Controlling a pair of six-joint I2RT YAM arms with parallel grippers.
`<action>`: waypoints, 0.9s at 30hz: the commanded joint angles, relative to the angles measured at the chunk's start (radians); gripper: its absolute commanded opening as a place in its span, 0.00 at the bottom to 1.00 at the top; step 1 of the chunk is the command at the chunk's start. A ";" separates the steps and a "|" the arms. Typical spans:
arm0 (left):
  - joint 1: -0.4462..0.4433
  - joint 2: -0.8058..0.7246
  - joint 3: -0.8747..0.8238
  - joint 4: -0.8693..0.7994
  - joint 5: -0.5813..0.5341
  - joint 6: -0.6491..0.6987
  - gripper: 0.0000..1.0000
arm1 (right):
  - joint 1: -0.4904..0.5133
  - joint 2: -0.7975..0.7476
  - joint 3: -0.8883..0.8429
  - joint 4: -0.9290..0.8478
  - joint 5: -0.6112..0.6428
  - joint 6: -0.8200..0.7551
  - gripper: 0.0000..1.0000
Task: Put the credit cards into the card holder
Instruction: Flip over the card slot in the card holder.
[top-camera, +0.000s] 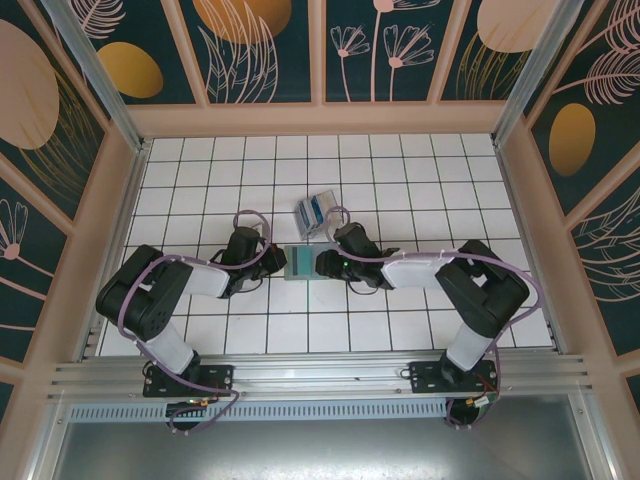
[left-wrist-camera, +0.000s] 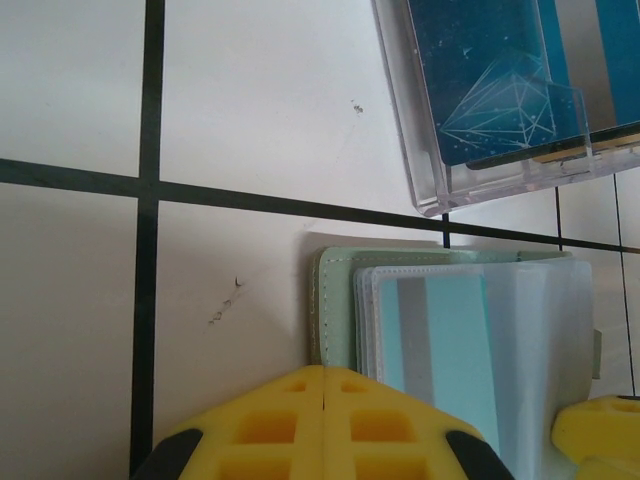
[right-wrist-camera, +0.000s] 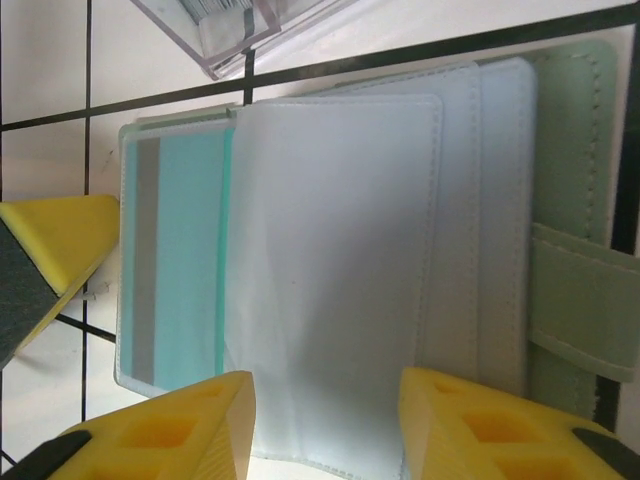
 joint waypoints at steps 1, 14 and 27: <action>-0.013 -0.006 -0.036 -0.060 0.038 -0.013 0.05 | -0.003 0.040 0.006 0.007 -0.044 0.020 0.38; -0.013 0.003 -0.037 -0.048 0.044 -0.019 0.05 | -0.008 0.050 0.004 0.150 -0.140 0.035 0.31; -0.013 0.009 -0.035 0.014 0.122 -0.081 0.08 | -0.031 0.130 0.059 0.491 -0.453 0.110 0.31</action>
